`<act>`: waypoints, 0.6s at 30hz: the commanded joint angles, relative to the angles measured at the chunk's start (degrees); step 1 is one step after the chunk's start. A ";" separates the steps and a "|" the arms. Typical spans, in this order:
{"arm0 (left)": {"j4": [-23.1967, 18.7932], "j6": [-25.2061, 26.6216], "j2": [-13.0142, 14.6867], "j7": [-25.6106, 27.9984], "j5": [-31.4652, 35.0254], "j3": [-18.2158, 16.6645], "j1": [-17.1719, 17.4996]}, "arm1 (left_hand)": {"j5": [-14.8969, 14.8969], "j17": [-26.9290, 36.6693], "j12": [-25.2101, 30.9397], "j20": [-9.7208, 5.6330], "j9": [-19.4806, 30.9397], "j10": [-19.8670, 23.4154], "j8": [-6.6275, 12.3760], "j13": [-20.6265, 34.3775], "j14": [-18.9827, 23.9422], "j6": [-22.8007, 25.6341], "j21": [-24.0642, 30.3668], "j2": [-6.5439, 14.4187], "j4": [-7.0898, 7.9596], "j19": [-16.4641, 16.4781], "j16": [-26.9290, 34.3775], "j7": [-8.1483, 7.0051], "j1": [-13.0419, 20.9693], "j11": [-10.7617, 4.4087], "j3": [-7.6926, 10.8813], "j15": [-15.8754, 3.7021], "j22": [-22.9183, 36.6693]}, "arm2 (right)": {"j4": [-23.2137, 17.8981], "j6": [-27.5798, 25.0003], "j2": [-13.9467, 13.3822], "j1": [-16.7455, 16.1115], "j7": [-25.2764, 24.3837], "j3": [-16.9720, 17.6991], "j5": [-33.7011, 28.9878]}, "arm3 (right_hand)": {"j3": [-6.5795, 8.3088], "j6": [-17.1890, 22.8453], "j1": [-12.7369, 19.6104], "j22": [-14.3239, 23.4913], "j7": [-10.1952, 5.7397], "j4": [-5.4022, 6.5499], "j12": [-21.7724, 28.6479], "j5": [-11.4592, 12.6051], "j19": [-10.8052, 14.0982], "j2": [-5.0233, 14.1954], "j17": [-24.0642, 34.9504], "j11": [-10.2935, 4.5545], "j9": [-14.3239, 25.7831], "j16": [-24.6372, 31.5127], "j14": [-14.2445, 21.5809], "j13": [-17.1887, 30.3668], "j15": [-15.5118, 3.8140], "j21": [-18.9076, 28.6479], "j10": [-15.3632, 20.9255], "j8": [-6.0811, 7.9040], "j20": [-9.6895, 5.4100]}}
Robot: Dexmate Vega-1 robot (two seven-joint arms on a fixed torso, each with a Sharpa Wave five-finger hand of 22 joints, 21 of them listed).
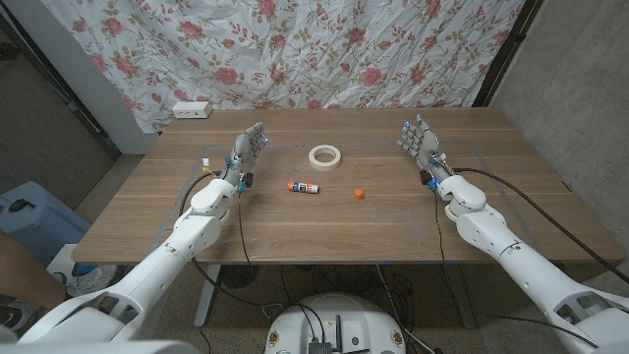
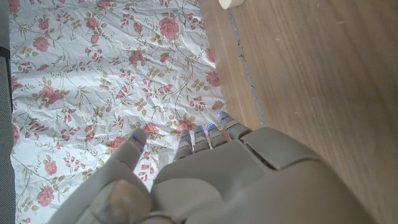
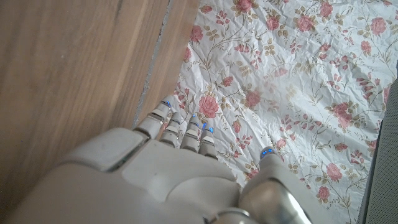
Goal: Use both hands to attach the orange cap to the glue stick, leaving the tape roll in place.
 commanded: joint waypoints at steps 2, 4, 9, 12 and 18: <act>-0.37 -1.22 0.92 -0.46 0.58 -0.20 0.42 | 0.02 0.23 0.41 0.01 0.13 0.46 0.36 0.17 0.07 0.93 0.42 1.51 -1.03 0.62 0.34 -0.13 0.57 -0.27 0.22 -0.42 0.17 | 0.01 -0.06 0.23 0.37 -0.87 -1.47 -2.23 | 0.48 0.44 0.40 0.16 0.01 -0.11 0.25 0.41 0.54 0.14 0.13 0.01 0.31 0.20 0.60 0.22 -0.15 0.32 0.55 0.26 -0.06; -0.88 -1.11 1.25 -0.25 0.67 -0.31 0.70 | -0.01 0.23 0.43 -0.05 0.13 0.63 0.35 0.17 0.18 1.06 0.41 1.36 -1.37 0.68 0.34 -0.29 0.69 -0.30 0.20 -0.47 0.17 | 0.51 0.48 0.60 0.43 -0.74 -1.56 -2.26 | 0.49 0.46 0.41 0.16 0.03 -0.13 0.24 0.43 0.52 0.15 0.07 0.00 0.30 0.23 0.68 0.21 -0.15 0.33 0.52 0.27 -0.03; -2.37 -0.71 2.32 0.00 1.29 -0.36 1.18 | -0.11 0.24 0.45 -0.02 0.13 1.05 0.41 0.17 0.40 1.65 0.40 0.96 -2.38 0.92 0.31 -0.50 1.07 -0.52 0.16 -0.71 0.16 | -0.09 0.79 0.53 0.05 -1.40 -1.63 -2.84 | 0.58 0.49 0.46 0.15 -0.08 -0.20 0.27 0.50 0.45 0.20 -0.13 -0.13 0.29 0.22 0.74 0.18 -0.15 0.36 0.55 0.29 -0.10; -3.88 0.06 3.31 0.51 2.00 -0.27 1.60 | -0.19 0.25 0.45 0.06 0.13 1.40 0.53 0.18 0.64 2.36 0.39 0.59 -3.37 1.13 0.31 -0.81 1.48 -0.78 0.16 -0.96 0.15 | -0.38 1.05 0.55 -0.17 -1.73 -1.55 -2.98 | 0.64 0.53 0.51 0.15 -0.11 -0.25 0.27 0.54 0.42 0.23 -0.24 -0.05 0.28 0.22 0.76 0.17 -0.18 0.38 0.54 0.31 -0.14; -6.37 1.74 5.46 0.14 3.12 0.17 2.11 | -0.23 0.28 0.73 -0.16 0.16 3.21 0.93 0.21 1.22 4.53 0.32 -0.38 -6.31 1.68 0.30 -1.26 2.87 -1.49 0.38 -1.53 0.13 | -1.50 0.65 -0.01 -0.86 -2.52 -1.45 -3.40 | 0.77 0.44 0.64 0.14 -0.18 -0.40 0.18 0.61 -0.01 0.28 -0.53 -0.18 0.27 0.10 0.54 0.13 -0.17 0.29 0.26 0.28 -0.14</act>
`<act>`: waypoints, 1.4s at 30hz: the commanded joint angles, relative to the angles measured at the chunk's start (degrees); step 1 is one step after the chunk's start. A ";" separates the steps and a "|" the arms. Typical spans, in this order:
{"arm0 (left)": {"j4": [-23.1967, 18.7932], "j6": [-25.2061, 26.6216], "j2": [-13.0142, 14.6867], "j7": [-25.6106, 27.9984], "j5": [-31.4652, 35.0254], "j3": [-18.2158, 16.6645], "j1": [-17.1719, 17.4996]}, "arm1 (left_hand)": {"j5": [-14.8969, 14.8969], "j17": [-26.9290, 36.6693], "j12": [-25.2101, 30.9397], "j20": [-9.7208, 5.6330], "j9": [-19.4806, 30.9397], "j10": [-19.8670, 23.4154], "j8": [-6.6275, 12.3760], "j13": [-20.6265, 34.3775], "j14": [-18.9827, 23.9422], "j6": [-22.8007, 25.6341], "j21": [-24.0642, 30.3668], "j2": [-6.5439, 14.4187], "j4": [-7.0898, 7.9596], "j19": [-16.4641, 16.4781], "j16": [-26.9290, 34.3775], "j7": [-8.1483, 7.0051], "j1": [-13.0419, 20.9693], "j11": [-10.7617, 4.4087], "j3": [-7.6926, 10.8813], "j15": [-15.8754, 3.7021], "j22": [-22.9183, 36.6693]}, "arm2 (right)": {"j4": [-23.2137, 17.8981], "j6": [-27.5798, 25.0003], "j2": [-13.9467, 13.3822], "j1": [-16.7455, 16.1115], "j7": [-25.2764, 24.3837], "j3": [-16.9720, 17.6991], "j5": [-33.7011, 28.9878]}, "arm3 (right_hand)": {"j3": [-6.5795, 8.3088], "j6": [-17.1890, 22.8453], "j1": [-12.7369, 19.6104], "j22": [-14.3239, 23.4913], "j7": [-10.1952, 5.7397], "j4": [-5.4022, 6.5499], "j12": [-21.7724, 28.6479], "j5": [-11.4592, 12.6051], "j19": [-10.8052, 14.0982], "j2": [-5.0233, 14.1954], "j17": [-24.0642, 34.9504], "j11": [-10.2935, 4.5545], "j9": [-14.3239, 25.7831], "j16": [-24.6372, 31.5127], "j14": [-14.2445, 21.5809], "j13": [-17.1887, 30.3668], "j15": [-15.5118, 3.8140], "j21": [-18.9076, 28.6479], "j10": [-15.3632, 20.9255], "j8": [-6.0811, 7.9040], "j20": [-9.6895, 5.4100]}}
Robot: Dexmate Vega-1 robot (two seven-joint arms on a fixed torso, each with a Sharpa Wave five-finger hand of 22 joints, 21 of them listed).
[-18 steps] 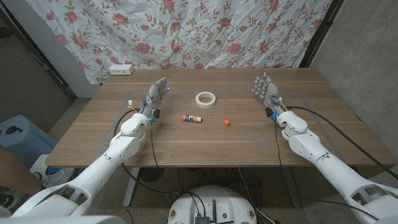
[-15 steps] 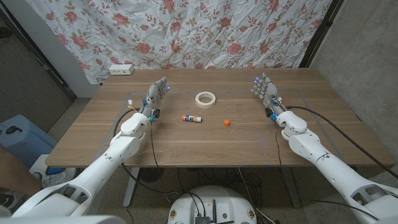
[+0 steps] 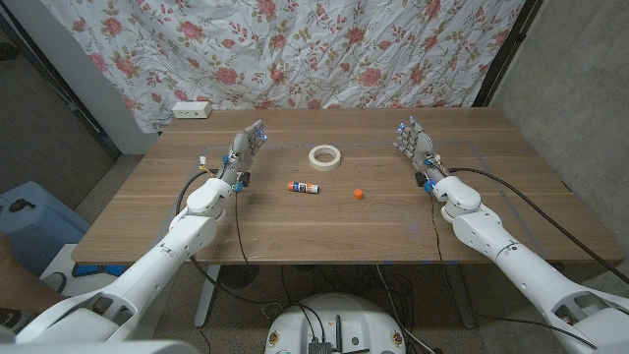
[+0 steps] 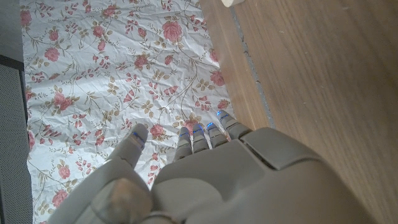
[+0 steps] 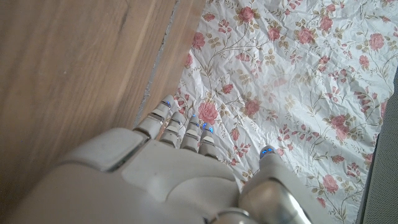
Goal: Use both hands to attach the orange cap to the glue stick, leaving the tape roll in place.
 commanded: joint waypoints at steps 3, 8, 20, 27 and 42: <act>-5.81 3.03 3.81 1.58 2.37 0.22 1.91 | 0.04 0.31 0.20 -0.25 0.19 1.15 0.68 0.23 0.45 1.85 0.29 -0.70 -2.70 0.64 0.24 -0.11 1.84 -0.34 0.34 -1.24 0.14 | -2.48 0.01 -0.78 -1.56 -2.33 0.09 -1.50 | 0.59 0.49 0.74 0.15 -0.20 -0.24 0.20 0.22 -0.05 0.27 -0.21 -0.19 0.27 0.11 0.35 0.12 -0.04 0.31 0.29 0.30 -0.14; -8.10 4.20 5.36 3.22 4.58 0.48 2.49 | 0.23 0.34 0.28 -0.02 0.25 2.48 1.12 0.29 0.59 3.77 0.34 -0.84 -5.69 1.33 0.22 -1.61 3.98 -0.77 0.95 -1.50 0.17 | -4.24 -0.41 -1.52 -2.12 -3.30 0.23 -2.26 | 0.73 0.64 0.95 0.14 -0.06 -0.46 0.25 0.27 -0.13 0.26 -0.47 -0.27 0.26 0.09 0.36 0.09 -0.06 0.35 0.39 0.36 -0.24; -15.21 9.24 9.97 7.57 11.70 1.51 3.66 | 0.37 0.35 0.84 0.08 0.45 7.27 3.10 0.51 2.11 10.79 0.45 -2.19 -8.36 3.53 0.44 -3.52 9.98 -3.21 1.31 -3.10 0.19 | -4.79 0.51 -1.88 -2.21 -2.77 0.29 -2.74 | 1.01 0.92 1.43 0.13 -0.19 -0.94 0.27 0.33 -0.19 0.24 -1.01 -0.30 0.24 0.03 0.32 0.04 -0.11 0.43 0.40 0.45 -0.40; -19.09 11.89 12.96 7.89 14.51 1.67 4.31 | 0.38 0.35 1.00 -0.13 0.40 9.52 3.41 0.48 3.70 12.49 0.42 -3.94 -8.43 4.39 0.62 -4.60 12.44 -4.42 1.03 -3.46 0.17 | -4.88 1.00 -2.04 -2.08 -2.90 0.14 -3.63 | 1.14 0.93 1.71 0.12 -0.17 -1.24 0.25 0.35 -0.29 0.17 -1.30 -0.31 0.24 -0.02 0.21 0.02 -0.20 0.44 0.31 0.44 -0.40; -28.16 22.71 19.78 8.40 22.19 2.75 4.03 | 0.39 0.35 1.03 -0.27 0.44 13.33 3.59 0.43 5.71 14.34 -0.16 -7.12 -8.40 3.83 0.56 -6.82 17.10 -6.35 0.51 -4.13 0.15 | -4.43 2.67 -1.64 -2.85 -2.44 0.20 -3.58 | 1.36 1.10 2.10 0.11 -0.19 -1.75 0.25 0.34 -0.51 0.04 -1.87 -0.30 0.22 -0.08 -0.01 -0.03 -0.17 0.46 0.29 0.46 -0.58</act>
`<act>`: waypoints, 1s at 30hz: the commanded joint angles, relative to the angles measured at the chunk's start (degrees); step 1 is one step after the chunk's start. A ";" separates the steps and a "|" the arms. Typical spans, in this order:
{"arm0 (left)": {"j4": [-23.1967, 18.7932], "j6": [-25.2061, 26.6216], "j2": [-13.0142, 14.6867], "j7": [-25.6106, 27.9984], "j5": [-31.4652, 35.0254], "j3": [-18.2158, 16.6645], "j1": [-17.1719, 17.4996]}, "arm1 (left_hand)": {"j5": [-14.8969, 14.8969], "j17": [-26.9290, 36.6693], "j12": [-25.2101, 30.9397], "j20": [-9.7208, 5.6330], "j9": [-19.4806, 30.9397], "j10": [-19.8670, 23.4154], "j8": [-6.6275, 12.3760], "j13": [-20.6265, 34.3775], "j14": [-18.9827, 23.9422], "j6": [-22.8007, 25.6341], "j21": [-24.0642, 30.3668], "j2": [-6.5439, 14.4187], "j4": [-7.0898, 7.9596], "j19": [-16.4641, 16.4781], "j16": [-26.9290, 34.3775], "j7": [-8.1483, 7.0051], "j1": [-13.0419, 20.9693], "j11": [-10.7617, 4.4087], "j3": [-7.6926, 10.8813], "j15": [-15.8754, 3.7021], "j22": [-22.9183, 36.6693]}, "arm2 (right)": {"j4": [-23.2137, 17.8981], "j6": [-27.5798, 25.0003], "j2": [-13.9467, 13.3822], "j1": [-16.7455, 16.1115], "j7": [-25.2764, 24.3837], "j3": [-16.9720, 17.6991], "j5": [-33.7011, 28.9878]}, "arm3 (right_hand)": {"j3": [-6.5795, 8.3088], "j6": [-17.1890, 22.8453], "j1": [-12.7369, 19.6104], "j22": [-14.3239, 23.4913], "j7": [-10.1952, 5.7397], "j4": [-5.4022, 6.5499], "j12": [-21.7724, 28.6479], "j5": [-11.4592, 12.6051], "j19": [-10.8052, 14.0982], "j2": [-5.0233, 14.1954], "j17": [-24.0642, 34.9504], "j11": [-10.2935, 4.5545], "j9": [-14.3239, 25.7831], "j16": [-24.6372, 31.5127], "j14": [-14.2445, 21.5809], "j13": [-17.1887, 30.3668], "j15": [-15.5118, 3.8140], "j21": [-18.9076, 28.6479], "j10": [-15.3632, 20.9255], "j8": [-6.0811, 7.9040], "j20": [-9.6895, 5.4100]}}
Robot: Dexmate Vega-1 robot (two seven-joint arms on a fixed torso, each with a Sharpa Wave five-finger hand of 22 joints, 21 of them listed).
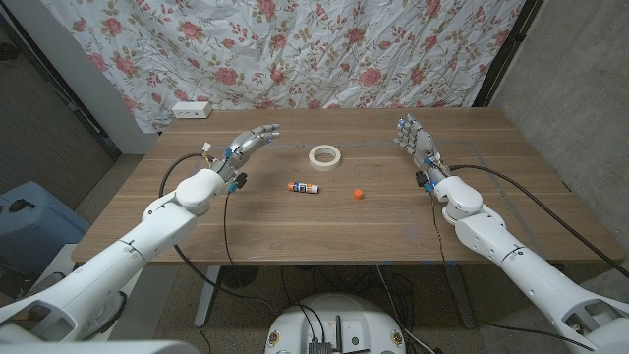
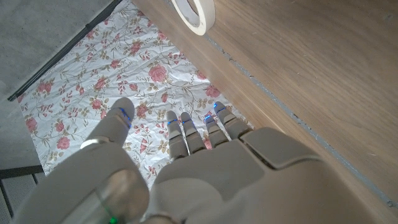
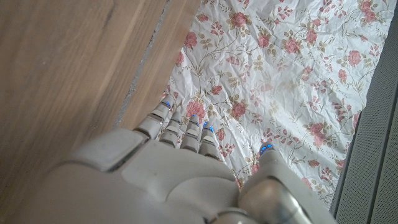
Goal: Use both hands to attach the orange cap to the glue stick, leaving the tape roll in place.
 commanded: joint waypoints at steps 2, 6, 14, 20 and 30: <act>-7.42 9.42 5.33 0.25 7.11 1.33 -0.81 | 0.38 0.09 0.08 -0.04 0.19 1.45 0.65 0.17 0.94 1.63 -0.16 -0.92 -0.04 -0.60 0.30 -0.41 2.03 -0.63 -0.39 -3.94 0.16 | 0.77 1.17 0.33 -0.36 0.52 -0.07 -0.04 | 0.15 0.58 0.56 0.13 -0.10 -0.56 0.25 0.31 -0.11 -0.34 -0.12 -0.09 0.24 -0.06 0.02 0.13 -0.09 0.25 0.05 0.45 -0.16; -9.95 13.43 6.30 0.64 9.98 2.38 -1.58 | 0.39 0.09 0.04 -0.06 0.19 2.13 0.71 0.16 1.21 2.04 -0.34 -1.65 -0.03 -1.19 0.28 -0.52 2.93 -0.84 -0.57 -3.93 0.15 | 1.70 1.56 0.61 -0.08 0.92 -0.09 0.15 | 0.21 0.56 0.64 0.13 -0.14 -0.65 0.24 0.31 -0.12 -0.32 -0.24 -0.09 0.24 -0.06 -0.02 0.12 0.01 0.27 0.02 0.43 -0.14; -14.89 20.79 8.26 -0.56 15.15 4.73 -3.26 | 0.41 0.11 -0.33 -0.09 0.20 2.35 0.61 0.16 0.99 2.20 -0.59 -2.86 0.00 -2.40 0.09 -0.98 4.22 -0.96 -0.89 -3.49 0.14 | 3.70 2.48 0.92 0.77 1.89 0.11 0.54 | 0.33 0.58 0.72 0.13 -0.25 -0.79 0.25 0.29 -0.13 -0.27 -0.49 -0.11 0.24 -0.03 -0.03 0.11 -0.05 0.31 0.00 0.42 -0.09; -18.36 26.12 9.99 -3.17 18.83 6.73 -4.93 | 0.39 0.15 -0.92 0.36 0.23 1.98 0.12 0.19 0.17 1.45 -0.60 -4.39 0.10 -3.43 -0.13 -2.05 5.80 -1.28 -1.37 -2.85 0.15 | 5.66 3.34 1.32 1.75 3.01 0.15 0.90 | 0.41 0.67 0.74 0.13 -0.49 -0.85 0.26 0.28 -0.10 -0.22 -0.63 -0.11 0.24 -0.01 -0.02 0.10 -0.04 0.34 0.00 0.45 -0.09; -23.28 33.35 12.19 -8.11 26.91 11.08 -8.36 | 0.20 0.18 -1.01 -0.38 0.26 3.11 0.37 0.21 0.24 2.67 -0.46 -6.77 0.21 -4.45 0.06 -3.45 7.99 -2.18 -2.35 -3.77 0.15 | 7.98 4.78 2.06 3.01 4.27 -0.21 0.79 | 0.53 1.30 0.72 0.13 -1.02 -0.97 0.34 0.23 -0.13 -0.14 -0.93 -0.02 0.24 0.08 0.03 0.08 -0.16 0.37 0.19 0.64 -0.04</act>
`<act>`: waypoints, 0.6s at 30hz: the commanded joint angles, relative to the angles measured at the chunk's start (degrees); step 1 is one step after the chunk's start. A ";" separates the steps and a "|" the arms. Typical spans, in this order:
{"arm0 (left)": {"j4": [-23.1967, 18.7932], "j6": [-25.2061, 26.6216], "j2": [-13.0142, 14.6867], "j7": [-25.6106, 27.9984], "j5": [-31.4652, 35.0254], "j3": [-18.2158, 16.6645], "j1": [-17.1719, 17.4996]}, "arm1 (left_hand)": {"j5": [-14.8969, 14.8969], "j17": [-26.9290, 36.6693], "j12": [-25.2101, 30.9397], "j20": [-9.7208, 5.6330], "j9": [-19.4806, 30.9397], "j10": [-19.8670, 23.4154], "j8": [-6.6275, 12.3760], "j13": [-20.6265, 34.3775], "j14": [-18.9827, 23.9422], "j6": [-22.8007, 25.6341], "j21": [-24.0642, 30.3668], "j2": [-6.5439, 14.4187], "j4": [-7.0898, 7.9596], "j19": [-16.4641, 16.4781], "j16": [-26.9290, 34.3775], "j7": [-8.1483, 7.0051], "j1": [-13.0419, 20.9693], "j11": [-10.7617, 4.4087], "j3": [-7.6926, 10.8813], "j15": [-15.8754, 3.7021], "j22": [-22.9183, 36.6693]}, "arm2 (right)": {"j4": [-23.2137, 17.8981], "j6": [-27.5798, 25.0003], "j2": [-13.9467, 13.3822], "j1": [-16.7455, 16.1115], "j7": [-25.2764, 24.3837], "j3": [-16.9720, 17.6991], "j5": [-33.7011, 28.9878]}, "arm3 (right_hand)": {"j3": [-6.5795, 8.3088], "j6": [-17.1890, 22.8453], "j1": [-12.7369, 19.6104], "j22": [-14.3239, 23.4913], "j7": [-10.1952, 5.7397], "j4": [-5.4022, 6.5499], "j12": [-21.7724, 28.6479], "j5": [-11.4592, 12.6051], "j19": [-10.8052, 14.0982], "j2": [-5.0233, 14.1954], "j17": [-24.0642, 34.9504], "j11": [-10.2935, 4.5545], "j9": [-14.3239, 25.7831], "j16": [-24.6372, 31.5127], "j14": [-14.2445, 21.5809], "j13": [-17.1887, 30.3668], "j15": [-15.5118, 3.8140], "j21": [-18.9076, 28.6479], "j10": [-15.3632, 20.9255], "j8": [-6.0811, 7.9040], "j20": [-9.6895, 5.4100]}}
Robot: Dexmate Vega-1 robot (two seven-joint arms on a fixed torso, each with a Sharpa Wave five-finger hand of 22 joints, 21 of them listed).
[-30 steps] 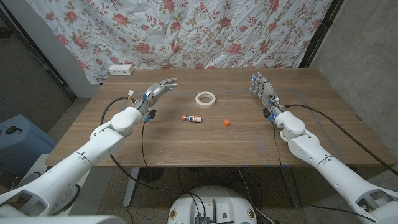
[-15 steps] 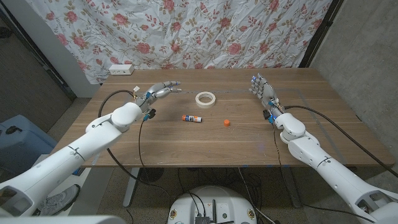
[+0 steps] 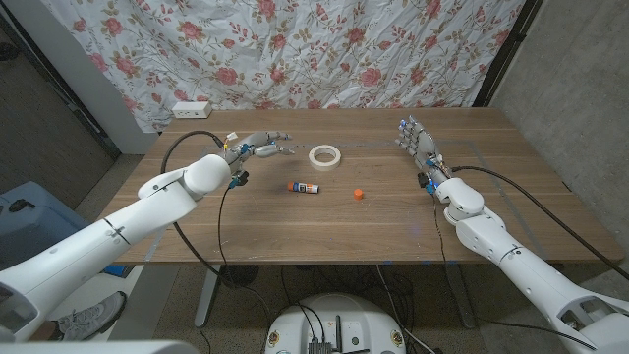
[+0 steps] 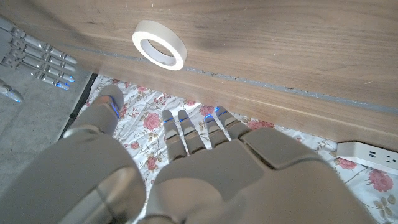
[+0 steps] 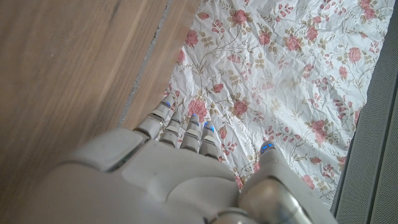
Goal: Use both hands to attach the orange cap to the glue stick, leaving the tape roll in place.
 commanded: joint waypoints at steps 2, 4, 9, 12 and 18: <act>-6.84 11.07 2.73 -6.54 11.50 6.18 -4.96 | 0.10 0.18 0.00 0.00 0.27 0.87 0.17 0.22 0.07 0.20 -0.14 -0.79 0.07 -0.67 0.07 -0.86 1.13 -0.56 -0.63 -3.77 0.15 | 2.89 1.73 1.14 1.43 1.27 -0.32 0.16 | 0.17 0.55 0.33 0.13 -0.18 -0.26 0.35 0.21 -0.11 0.24 0.00 -0.06 0.25 0.10 0.05 0.07 -0.19 0.39 0.20 0.33 -0.10; -7.50 12.43 2.69 -7.97 13.83 7.55 -6.01 | 0.05 0.19 -0.04 0.16 0.27 0.98 0.22 0.22 0.07 0.41 -0.16 -1.02 0.09 -0.89 0.08 -0.89 1.41 -0.62 -0.77 -3.82 0.15 | 3.24 1.81 1.31 1.63 1.33 -0.37 0.17 | 0.19 0.52 0.33 0.13 -0.16 -0.28 0.35 0.21 -0.12 0.24 -0.05 -0.02 0.25 0.12 0.08 0.07 -0.17 0.39 0.23 0.31 -0.07; -8.87 15.66 2.41 -11.61 18.73 10.23 -8.16 | -0.08 0.21 0.04 0.16 0.27 1.89 0.42 0.21 0.22 1.14 -0.18 -1.60 0.14 -1.55 0.17 -0.89 2.24 -0.66 -1.22 -3.91 0.15 | 3.69 1.57 1.38 1.98 1.59 -0.51 0.23 | 0.26 0.53 0.36 0.13 -0.18 -0.35 0.35 0.19 -0.12 0.29 -0.18 -0.04 0.25 0.13 0.06 0.07 -0.15 0.40 0.23 0.28 -0.08; -9.76 17.49 2.51 -14.66 23.31 12.71 -9.97 | -0.14 0.22 0.03 0.59 0.27 2.34 0.44 0.22 0.43 1.35 -0.14 -1.86 0.17 -1.81 0.25 -1.02 2.73 -0.71 -1.50 -3.90 0.14 | 4.62 1.91 1.71 2.34 2.53 -0.54 0.82 | 0.32 0.69 0.37 0.13 -0.30 -0.39 0.35 0.18 -0.14 0.34 -0.28 -0.01 0.25 0.14 0.04 0.06 0.03 0.40 0.23 0.32 -0.07; -10.80 19.38 2.03 -19.86 30.28 15.92 -12.04 | -0.19 0.20 -0.04 1.78 0.29 3.25 0.09 0.24 0.58 0.87 0.12 -2.18 0.23 -1.48 0.24 -1.25 3.96 -0.76 -2.19 -3.13 0.16 | 4.43 1.16 1.28 2.31 2.91 -0.66 0.96 | 0.35 0.98 0.28 0.13 -0.68 -0.38 0.38 0.15 -0.13 0.38 -0.38 -0.12 0.25 0.18 0.07 0.06 0.19 0.42 0.30 0.39 -0.07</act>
